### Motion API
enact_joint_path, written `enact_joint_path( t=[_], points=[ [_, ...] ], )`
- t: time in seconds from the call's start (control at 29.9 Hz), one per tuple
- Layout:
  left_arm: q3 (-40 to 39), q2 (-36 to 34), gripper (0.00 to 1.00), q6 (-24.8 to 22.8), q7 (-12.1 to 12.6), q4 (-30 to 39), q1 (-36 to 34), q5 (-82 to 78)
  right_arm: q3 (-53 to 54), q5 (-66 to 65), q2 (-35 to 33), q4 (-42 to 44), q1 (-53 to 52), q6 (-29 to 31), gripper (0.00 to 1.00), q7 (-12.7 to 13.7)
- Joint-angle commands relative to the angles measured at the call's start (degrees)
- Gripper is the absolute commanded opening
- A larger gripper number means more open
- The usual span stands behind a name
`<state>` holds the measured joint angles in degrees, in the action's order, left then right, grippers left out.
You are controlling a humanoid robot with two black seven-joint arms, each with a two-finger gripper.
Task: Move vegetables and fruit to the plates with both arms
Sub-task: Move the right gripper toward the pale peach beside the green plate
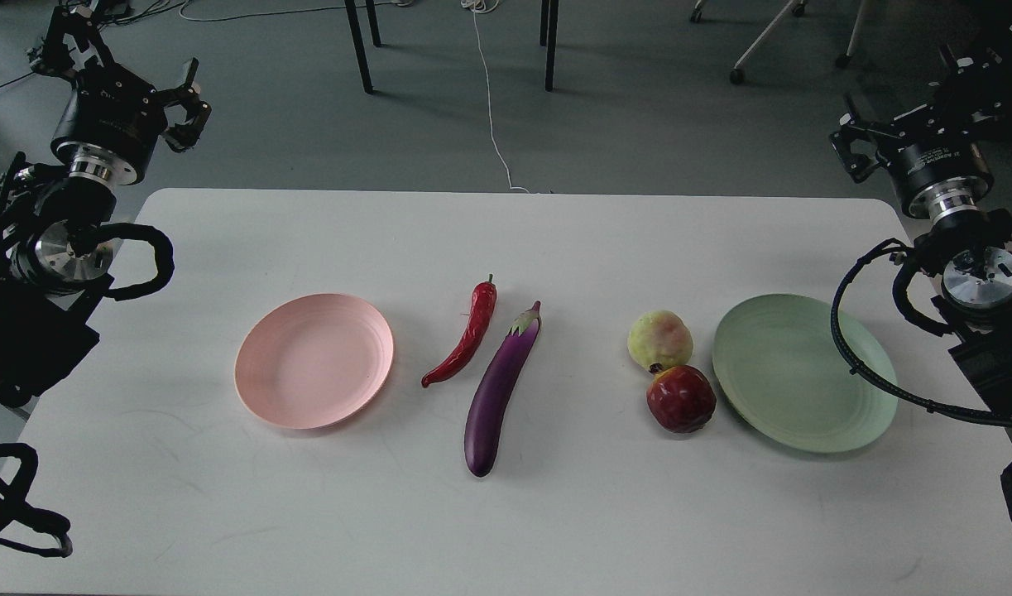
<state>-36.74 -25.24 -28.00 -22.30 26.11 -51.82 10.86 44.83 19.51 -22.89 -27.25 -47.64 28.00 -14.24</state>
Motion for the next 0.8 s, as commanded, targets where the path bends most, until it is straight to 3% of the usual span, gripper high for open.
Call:
enact_joint_path(
  t=[0.0,0.27,0.37,0.6,0.77],
  points=[
    [0.18,0.01,0.98,0.00,0.06,-0.01,-0.03,0.04,-0.01,0.01,0.22,-0.09,0.09,0.00,0.99,0.00],
    [1.14,-0.25,0.98,0.00,0.33,0.34,-0.03,-0.57,-0.27,0.01,-0.57,-0.61,-0.61,0.00,0.99,-0.18],
    [1.23,-0.52,0.98,0.00,0.76,0.17,-0.12,-0.66,-2.28,-0.26,-5.65,-2.72,-3.24,0.00,0.99,-0.09],
    [1.23,-1.04,0.98,0.00,0.94,-0.45,0.06,-0.84,-28.27,-6.39,-13.49,-8.52,-19.13,0.00,0.99,-0.18],
    [1.76,-1.39,0.98,0.00,0.94,-0.54,-0.03,-1.97,-39.98,-14.22,-13.50,-9.05,-31.71,0.00,0.99,-0.27]
  ],
)
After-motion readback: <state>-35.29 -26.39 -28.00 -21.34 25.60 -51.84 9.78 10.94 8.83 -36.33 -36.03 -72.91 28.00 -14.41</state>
